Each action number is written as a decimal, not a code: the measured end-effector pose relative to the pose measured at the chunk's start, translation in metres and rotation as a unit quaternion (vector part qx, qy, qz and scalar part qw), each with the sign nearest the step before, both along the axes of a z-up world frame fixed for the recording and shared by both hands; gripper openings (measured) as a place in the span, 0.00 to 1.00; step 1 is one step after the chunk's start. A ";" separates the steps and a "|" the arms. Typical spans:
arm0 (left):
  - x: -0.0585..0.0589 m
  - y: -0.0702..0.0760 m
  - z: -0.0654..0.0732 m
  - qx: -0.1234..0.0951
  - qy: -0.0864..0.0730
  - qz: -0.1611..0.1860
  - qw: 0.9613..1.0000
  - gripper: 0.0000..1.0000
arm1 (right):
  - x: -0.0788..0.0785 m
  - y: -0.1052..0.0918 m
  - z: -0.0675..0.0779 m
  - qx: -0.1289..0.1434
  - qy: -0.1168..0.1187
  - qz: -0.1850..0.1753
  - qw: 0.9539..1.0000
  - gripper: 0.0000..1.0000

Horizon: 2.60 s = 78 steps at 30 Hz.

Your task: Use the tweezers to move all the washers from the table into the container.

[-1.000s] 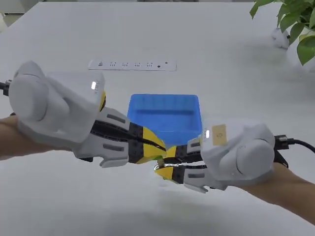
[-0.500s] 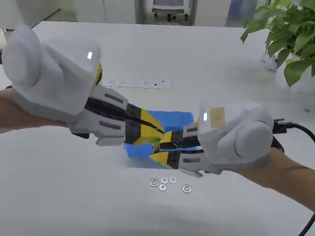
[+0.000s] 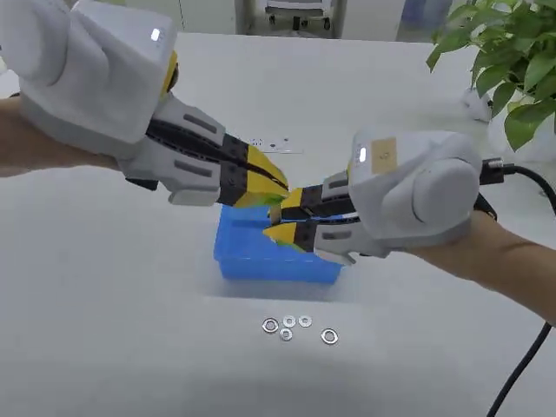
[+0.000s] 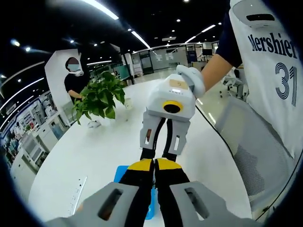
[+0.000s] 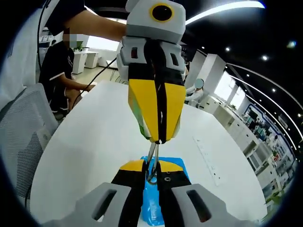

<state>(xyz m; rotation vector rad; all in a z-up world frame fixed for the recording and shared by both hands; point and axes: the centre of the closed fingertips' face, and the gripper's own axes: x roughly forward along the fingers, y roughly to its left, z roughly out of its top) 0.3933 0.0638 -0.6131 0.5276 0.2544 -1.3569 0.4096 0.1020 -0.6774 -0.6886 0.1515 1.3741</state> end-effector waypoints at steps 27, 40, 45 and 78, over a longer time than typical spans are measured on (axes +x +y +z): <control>0.075 0.003 -0.084 0.004 0.066 0.019 0.998 0.05 | 0.063 0.003 -0.086 -0.024 0.083 -0.024 0.996 0.10; 0.074 0.004 -0.091 0.002 0.078 0.020 0.997 0.05 | 0.062 0.002 -0.091 -0.025 0.100 -0.031 0.994 0.10; 0.072 0.004 -0.091 0.004 0.077 0.016 0.997 0.05 | 0.061 0.002 -0.091 -0.037 0.087 -0.027 0.995 0.11; 0.022 0.000 -0.031 0.021 0.010 -0.016 1.000 0.05 | 0.019 0.005 -0.030 -0.013 0.054 0.000 0.998 0.11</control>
